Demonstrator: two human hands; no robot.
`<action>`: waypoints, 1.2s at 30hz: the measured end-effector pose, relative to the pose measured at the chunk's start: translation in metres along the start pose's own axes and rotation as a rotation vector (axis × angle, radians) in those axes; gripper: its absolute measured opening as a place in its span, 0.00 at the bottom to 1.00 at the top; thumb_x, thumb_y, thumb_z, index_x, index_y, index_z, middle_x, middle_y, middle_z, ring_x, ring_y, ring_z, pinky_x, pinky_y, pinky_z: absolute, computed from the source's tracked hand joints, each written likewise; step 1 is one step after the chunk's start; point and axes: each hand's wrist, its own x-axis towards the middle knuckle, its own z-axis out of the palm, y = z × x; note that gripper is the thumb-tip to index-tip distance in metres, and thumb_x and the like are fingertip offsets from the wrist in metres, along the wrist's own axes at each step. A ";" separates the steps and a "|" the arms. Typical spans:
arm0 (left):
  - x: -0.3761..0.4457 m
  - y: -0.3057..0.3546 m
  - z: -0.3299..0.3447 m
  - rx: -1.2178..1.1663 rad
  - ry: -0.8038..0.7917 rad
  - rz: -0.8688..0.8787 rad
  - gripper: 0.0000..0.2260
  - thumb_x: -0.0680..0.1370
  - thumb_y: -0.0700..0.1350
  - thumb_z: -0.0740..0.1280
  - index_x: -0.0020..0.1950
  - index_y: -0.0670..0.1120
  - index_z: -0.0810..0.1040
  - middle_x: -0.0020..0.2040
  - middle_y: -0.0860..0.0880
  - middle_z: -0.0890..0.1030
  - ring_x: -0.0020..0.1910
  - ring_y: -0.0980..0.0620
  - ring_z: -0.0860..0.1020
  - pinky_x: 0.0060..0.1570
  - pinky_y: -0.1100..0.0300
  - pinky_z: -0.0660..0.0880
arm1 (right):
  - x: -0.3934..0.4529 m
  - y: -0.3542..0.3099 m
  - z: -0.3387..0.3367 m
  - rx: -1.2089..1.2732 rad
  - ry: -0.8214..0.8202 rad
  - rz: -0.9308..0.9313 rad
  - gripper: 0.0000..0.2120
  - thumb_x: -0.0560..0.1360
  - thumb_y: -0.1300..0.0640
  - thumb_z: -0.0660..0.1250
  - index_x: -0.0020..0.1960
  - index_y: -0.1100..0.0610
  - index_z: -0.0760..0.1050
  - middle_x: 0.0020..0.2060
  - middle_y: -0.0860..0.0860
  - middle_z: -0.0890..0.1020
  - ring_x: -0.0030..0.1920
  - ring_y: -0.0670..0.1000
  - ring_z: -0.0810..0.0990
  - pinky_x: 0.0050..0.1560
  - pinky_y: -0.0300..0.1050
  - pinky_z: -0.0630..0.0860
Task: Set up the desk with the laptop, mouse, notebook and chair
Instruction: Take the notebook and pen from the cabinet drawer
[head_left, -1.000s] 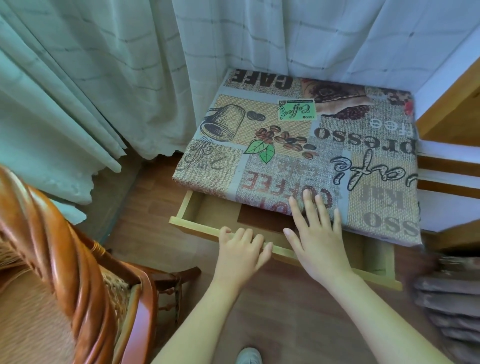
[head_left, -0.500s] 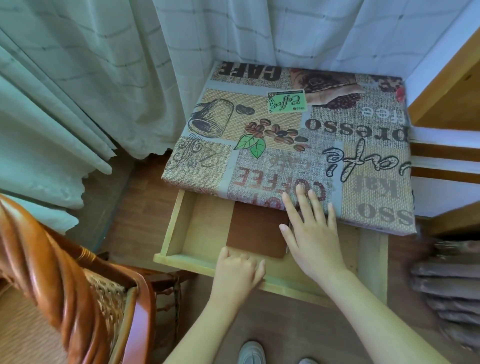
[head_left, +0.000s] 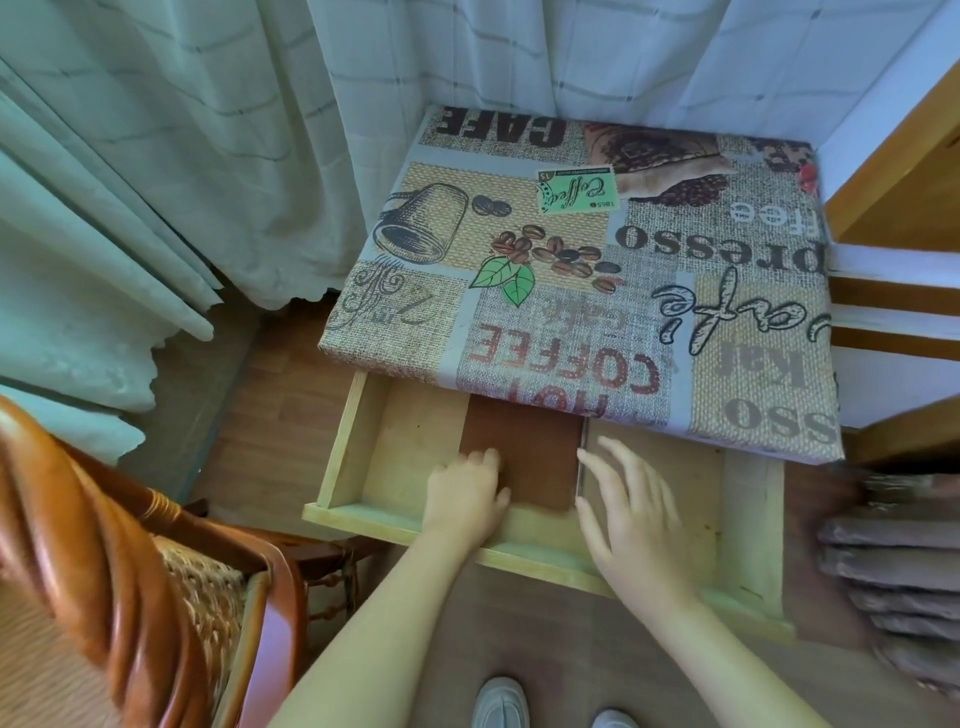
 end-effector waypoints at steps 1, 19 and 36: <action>0.003 -0.003 0.001 -0.063 0.054 -0.033 0.16 0.78 0.53 0.63 0.62 0.47 0.69 0.59 0.48 0.76 0.58 0.46 0.75 0.51 0.53 0.71 | -0.006 0.003 0.006 0.019 -0.036 0.057 0.22 0.72 0.57 0.68 0.65 0.55 0.69 0.64 0.55 0.72 0.63 0.57 0.73 0.61 0.52 0.70; 0.024 -0.010 0.013 -0.779 0.167 -0.276 0.42 0.67 0.46 0.77 0.76 0.47 0.59 0.67 0.44 0.73 0.66 0.45 0.72 0.62 0.57 0.69 | 0.049 -0.003 0.060 0.647 -0.114 0.668 0.37 0.67 0.64 0.73 0.72 0.50 0.62 0.62 0.52 0.74 0.51 0.52 0.78 0.56 0.48 0.75; 0.024 -0.028 0.017 -1.212 0.047 -0.352 0.30 0.73 0.36 0.71 0.71 0.56 0.68 0.39 0.51 0.73 0.38 0.52 0.75 0.55 0.49 0.78 | 0.048 0.001 0.054 0.972 -0.061 0.858 0.24 0.76 0.62 0.65 0.71 0.56 0.66 0.62 0.49 0.73 0.61 0.49 0.72 0.63 0.40 0.64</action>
